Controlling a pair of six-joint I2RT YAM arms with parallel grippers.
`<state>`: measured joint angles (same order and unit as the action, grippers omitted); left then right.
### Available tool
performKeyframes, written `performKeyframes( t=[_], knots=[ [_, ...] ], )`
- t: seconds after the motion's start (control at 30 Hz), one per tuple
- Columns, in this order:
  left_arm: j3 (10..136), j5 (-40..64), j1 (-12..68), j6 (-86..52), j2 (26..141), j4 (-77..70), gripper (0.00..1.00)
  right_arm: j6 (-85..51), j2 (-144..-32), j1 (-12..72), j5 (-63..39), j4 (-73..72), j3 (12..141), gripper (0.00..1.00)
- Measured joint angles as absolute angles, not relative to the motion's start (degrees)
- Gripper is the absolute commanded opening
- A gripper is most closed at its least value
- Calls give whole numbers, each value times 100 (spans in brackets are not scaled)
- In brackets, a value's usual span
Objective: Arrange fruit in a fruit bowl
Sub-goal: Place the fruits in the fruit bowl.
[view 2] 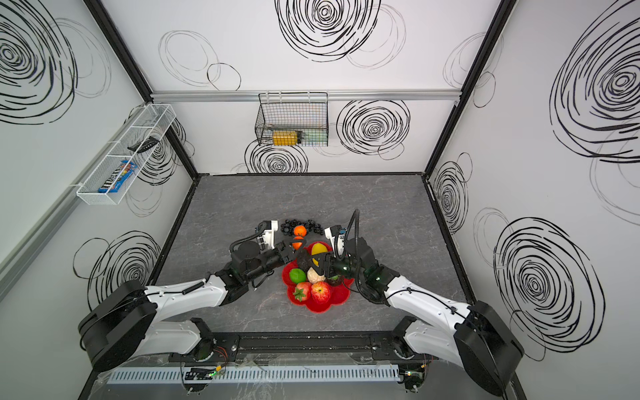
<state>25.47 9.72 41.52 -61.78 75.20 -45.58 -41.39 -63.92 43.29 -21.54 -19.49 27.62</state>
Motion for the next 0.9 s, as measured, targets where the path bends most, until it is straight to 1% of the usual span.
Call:
performKeyframes(
  t=[0.57, 0.7, 0.9],
  knots=[
    [2421, 862, 4558, -6449, 7522, -4871, 45, -4176, -6667, 4362, -2187, -2130, 2847, 38],
    [2421, 843, 4683, -6455, 7533, -4908, 45, -4176, -6702, 4368, -2191, -2128, 2847, 33],
    [2421, 757, 4779, -6458, 7566, -4956, 45, -4158, -6702, 4372, -2206, -2121, 2847, 22]
  ],
)
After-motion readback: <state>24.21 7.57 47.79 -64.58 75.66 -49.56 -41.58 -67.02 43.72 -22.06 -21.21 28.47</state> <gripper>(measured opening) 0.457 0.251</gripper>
